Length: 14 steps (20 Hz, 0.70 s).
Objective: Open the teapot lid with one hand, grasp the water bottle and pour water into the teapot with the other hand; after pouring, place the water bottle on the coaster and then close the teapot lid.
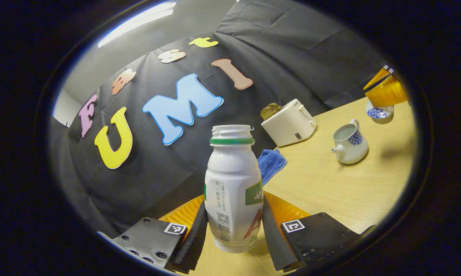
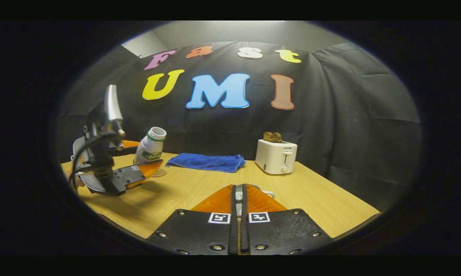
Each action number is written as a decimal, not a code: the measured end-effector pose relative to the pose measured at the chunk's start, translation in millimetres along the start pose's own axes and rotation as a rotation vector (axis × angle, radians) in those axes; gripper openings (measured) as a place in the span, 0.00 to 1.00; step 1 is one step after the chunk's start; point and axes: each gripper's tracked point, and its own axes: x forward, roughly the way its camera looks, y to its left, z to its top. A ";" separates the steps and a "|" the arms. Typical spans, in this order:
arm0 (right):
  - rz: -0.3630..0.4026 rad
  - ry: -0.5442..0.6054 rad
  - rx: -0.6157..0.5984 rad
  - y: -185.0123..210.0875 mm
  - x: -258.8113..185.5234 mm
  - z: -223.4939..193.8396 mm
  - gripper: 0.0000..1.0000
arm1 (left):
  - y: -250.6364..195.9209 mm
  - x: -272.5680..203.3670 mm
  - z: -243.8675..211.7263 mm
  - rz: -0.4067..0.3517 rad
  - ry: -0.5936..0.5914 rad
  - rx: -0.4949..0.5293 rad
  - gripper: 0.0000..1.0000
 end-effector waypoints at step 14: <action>-0.052 0.011 -0.029 -10.1 81.8 -0.2 0.03 | 70.7 -13.1 -28.7 0.027 -0.033 -0.519 0.82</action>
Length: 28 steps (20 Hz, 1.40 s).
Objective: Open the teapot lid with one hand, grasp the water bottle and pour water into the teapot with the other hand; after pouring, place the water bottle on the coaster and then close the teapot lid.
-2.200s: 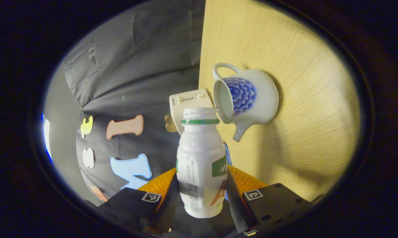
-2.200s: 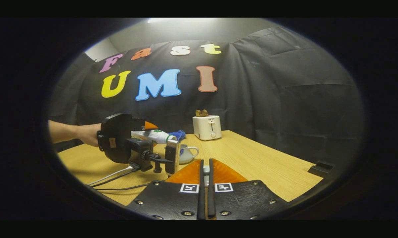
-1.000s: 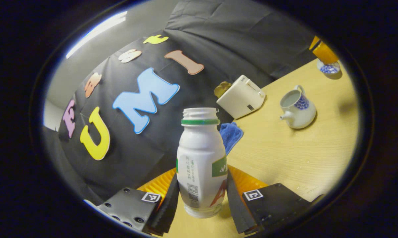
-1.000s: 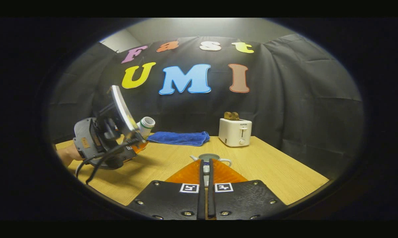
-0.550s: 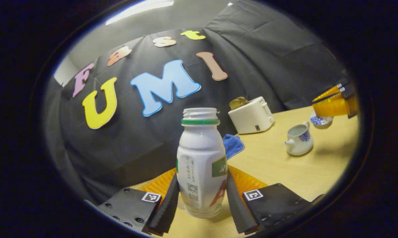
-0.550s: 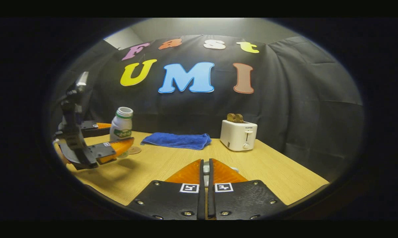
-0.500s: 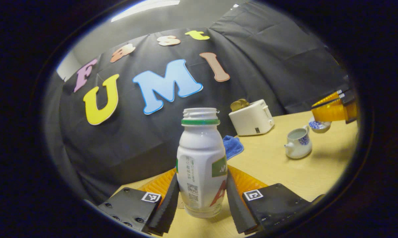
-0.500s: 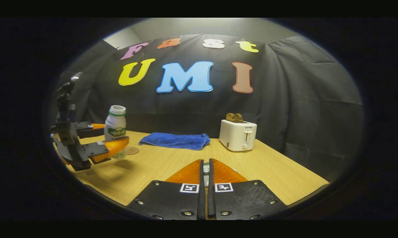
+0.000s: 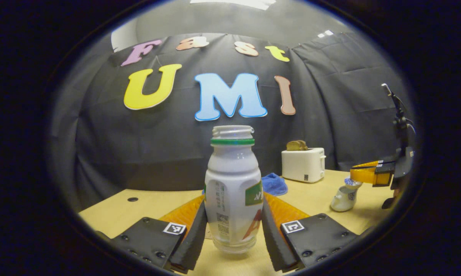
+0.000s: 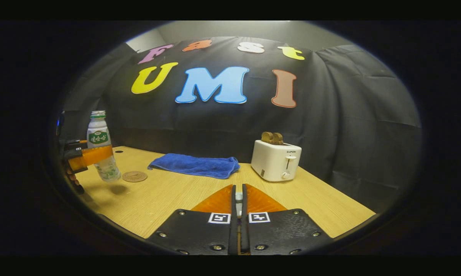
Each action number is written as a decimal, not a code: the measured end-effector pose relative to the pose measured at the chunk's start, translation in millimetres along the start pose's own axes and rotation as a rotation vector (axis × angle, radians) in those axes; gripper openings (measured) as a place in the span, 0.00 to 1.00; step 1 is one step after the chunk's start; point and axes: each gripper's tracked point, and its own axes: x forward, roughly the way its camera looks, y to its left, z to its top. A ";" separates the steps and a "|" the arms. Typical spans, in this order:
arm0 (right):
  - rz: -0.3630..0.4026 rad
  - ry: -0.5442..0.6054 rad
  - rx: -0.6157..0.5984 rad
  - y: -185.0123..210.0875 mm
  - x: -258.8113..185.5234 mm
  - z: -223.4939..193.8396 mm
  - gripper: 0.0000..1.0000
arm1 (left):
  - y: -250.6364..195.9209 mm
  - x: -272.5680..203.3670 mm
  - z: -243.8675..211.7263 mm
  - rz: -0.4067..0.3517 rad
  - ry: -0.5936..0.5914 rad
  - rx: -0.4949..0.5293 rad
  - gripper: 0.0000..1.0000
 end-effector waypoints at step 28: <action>-0.022 -0.188 0.028 -6.7 -12.7 22.7 0.59 | 48.4 31.9 -32.9 0.106 0.105 -0.069 0.82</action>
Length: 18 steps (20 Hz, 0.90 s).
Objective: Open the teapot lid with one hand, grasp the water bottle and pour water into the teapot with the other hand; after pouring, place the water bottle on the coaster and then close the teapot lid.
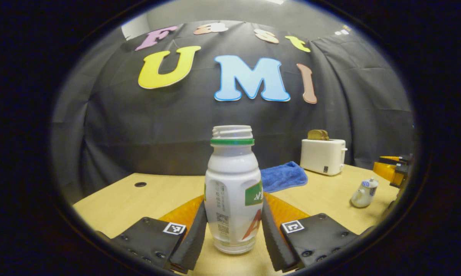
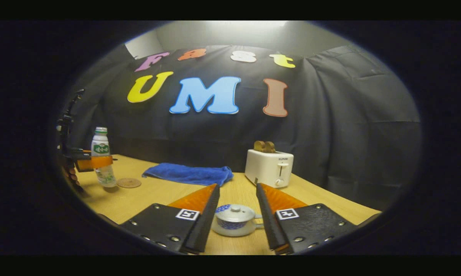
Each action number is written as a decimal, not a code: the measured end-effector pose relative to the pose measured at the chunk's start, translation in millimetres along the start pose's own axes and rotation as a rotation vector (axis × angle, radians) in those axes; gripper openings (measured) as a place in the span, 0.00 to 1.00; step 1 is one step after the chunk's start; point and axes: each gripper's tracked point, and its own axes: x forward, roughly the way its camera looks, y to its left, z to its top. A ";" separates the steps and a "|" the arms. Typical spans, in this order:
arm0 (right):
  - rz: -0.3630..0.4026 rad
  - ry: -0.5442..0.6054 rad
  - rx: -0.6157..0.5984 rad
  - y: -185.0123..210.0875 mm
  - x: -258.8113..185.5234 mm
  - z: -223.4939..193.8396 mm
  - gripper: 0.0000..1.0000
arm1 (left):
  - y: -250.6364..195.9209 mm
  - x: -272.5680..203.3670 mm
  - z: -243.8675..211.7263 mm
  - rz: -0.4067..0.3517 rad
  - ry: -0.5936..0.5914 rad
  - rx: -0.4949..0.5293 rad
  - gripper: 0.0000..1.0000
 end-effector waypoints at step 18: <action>0.020 -0.008 0.054 -1.0 -3.0 1.1 0.64 | 3.6 89.9 -19.2 -0.022 0.016 0.007 0.82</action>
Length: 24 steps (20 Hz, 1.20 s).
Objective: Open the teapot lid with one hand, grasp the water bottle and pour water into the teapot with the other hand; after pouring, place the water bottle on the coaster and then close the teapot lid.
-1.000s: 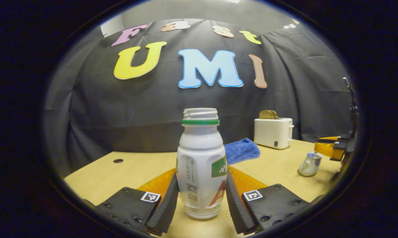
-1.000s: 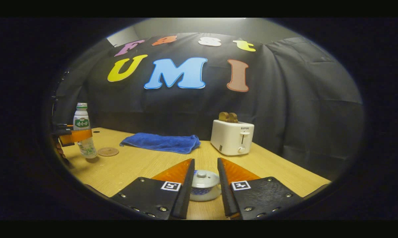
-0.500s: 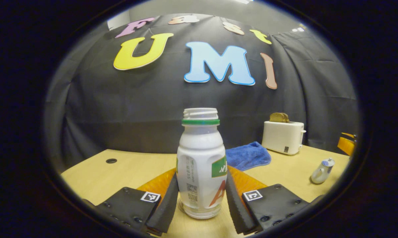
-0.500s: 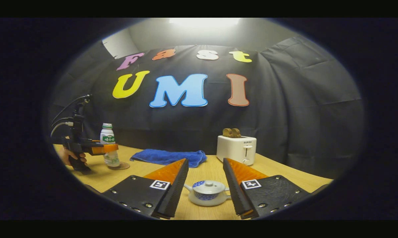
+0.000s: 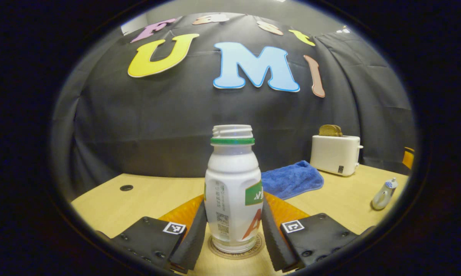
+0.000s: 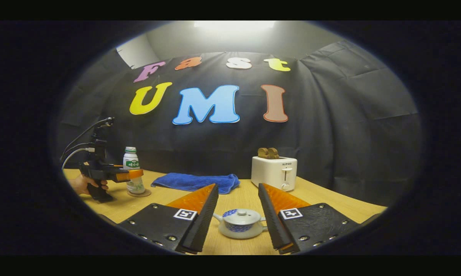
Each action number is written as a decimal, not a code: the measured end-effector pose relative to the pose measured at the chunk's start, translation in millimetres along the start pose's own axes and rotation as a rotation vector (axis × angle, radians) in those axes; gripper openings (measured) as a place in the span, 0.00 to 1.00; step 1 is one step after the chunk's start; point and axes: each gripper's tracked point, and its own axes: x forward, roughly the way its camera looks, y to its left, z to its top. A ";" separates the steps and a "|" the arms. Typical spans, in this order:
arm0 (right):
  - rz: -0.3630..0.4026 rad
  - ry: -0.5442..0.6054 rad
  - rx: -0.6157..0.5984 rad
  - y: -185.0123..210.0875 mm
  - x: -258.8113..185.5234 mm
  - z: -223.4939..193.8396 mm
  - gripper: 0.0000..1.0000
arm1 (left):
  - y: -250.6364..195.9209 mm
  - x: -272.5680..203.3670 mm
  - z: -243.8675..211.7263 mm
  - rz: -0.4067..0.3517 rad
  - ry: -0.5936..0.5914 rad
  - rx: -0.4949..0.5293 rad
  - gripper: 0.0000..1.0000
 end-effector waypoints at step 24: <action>0.172 0.117 0.001 103.8 -43.4 -26.9 0.67 | -32.4 -237.9 -11.3 0.165 -0.067 -0.037 1.00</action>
